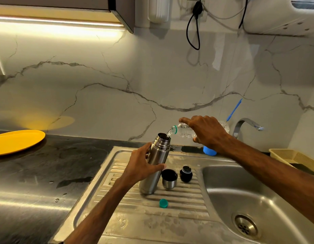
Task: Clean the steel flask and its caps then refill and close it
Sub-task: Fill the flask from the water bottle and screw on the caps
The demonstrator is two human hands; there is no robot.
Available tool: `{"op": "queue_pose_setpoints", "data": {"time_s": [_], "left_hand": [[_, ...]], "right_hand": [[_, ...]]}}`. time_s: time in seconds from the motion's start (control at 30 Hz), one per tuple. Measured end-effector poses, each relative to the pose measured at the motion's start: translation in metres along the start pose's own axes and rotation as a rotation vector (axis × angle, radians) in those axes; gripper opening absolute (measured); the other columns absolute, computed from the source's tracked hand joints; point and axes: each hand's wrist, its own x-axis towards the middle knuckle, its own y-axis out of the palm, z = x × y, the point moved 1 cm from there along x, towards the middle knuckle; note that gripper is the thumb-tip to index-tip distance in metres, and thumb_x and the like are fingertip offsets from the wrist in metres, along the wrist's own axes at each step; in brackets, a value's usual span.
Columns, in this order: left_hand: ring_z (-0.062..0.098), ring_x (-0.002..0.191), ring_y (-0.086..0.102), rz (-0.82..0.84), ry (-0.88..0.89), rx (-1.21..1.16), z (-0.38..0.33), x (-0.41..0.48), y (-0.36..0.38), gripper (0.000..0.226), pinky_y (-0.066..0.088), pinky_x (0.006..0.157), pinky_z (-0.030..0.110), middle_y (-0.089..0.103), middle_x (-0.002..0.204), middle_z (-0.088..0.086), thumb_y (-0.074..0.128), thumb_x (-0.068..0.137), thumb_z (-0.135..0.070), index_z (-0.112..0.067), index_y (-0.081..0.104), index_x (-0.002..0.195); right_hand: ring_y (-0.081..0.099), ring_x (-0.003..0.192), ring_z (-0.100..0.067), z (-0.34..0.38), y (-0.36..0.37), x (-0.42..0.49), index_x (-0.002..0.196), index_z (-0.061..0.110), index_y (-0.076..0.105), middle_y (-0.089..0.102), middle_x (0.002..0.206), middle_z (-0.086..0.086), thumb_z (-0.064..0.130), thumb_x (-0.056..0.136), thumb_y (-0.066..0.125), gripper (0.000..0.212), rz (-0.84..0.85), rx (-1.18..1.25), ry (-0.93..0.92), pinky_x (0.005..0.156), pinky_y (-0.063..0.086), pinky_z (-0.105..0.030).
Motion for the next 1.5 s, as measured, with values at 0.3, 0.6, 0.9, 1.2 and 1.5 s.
{"op": "queue_pose_setpoints", "data": {"time_s": [0.3, 0.6, 0.9, 1.2, 1.5], "left_hand": [[0.007, 0.11, 0.058, -0.002, -0.007, -0.005, -0.003, -0.0007, -0.0016, 0.079, 0.049, 0.094, 0.023, 0.065, 0.13, -0.001, 0.091, 0.07, -0.04, -0.025, 0.053, 0.137], [0.011, 0.112, 0.059, 0.009, -0.024, 0.018, -0.0031, -0.0009, 0.0003, 0.081, 0.05, 0.094, 0.024, 0.064, 0.131, 0.001, 0.091, 0.07, -0.041, -0.024, 0.052, 0.138], [0.008, 0.111, 0.056, 0.013, -0.022, 0.013, -0.0064, -0.0013, -0.0006, 0.081, 0.047, 0.093, 0.022, 0.063, 0.132, 0.0, 0.091, 0.071, -0.038, -0.024, 0.051, 0.14], [0.006, 0.108, 0.056, 0.012, -0.021, 0.005, -0.0068, -0.0021, -0.0002, 0.078, 0.046, 0.09, 0.019, 0.065, 0.13, 0.0, 0.091, 0.071, -0.037, -0.024, 0.052, 0.137], [0.008, 0.108, 0.058, 0.008, -0.025, 0.004, -0.0054, -0.0032, -0.0001, 0.075, 0.046, 0.09, 0.019, 0.065, 0.127, -0.002, 0.091, 0.07, -0.038, -0.025, 0.054, 0.134]], "right_hand": [[0.062, 0.106, -0.021, -0.0018, -0.0041, 0.0021, 0.156, 0.026, 0.021, 0.061, 0.126, -0.008, 0.026, 0.091, 0.071, 0.082, 0.011, -0.025, 0.013, 0.089, 0.047, -0.03], [0.062, 0.105, -0.022, -0.0045, -0.0045, 0.0009, 0.156, 0.026, 0.02, 0.061, 0.124, -0.009, 0.024, 0.092, 0.07, 0.082, 0.013, -0.033, 0.018, 0.091, 0.047, -0.031], [0.062, 0.105, -0.021, -0.0068, -0.002, 0.0018, 0.156, 0.027, 0.02, 0.061, 0.124, -0.008, 0.023, 0.092, 0.069, 0.081, -0.001, -0.048, 0.014, 0.09, 0.047, -0.03], [0.062, 0.105, -0.02, -0.0067, -0.0041, 0.0006, 0.155, 0.027, 0.022, 0.061, 0.125, -0.008, 0.022, 0.092, 0.069, 0.079, -0.013, -0.058, 0.01, 0.09, 0.048, -0.03], [0.062, 0.107, -0.021, -0.0057, -0.0022, 0.0017, 0.156, 0.026, 0.021, 0.061, 0.126, -0.008, 0.022, 0.093, 0.068, 0.079, -0.015, -0.065, 0.005, 0.091, 0.048, -0.031]]}}
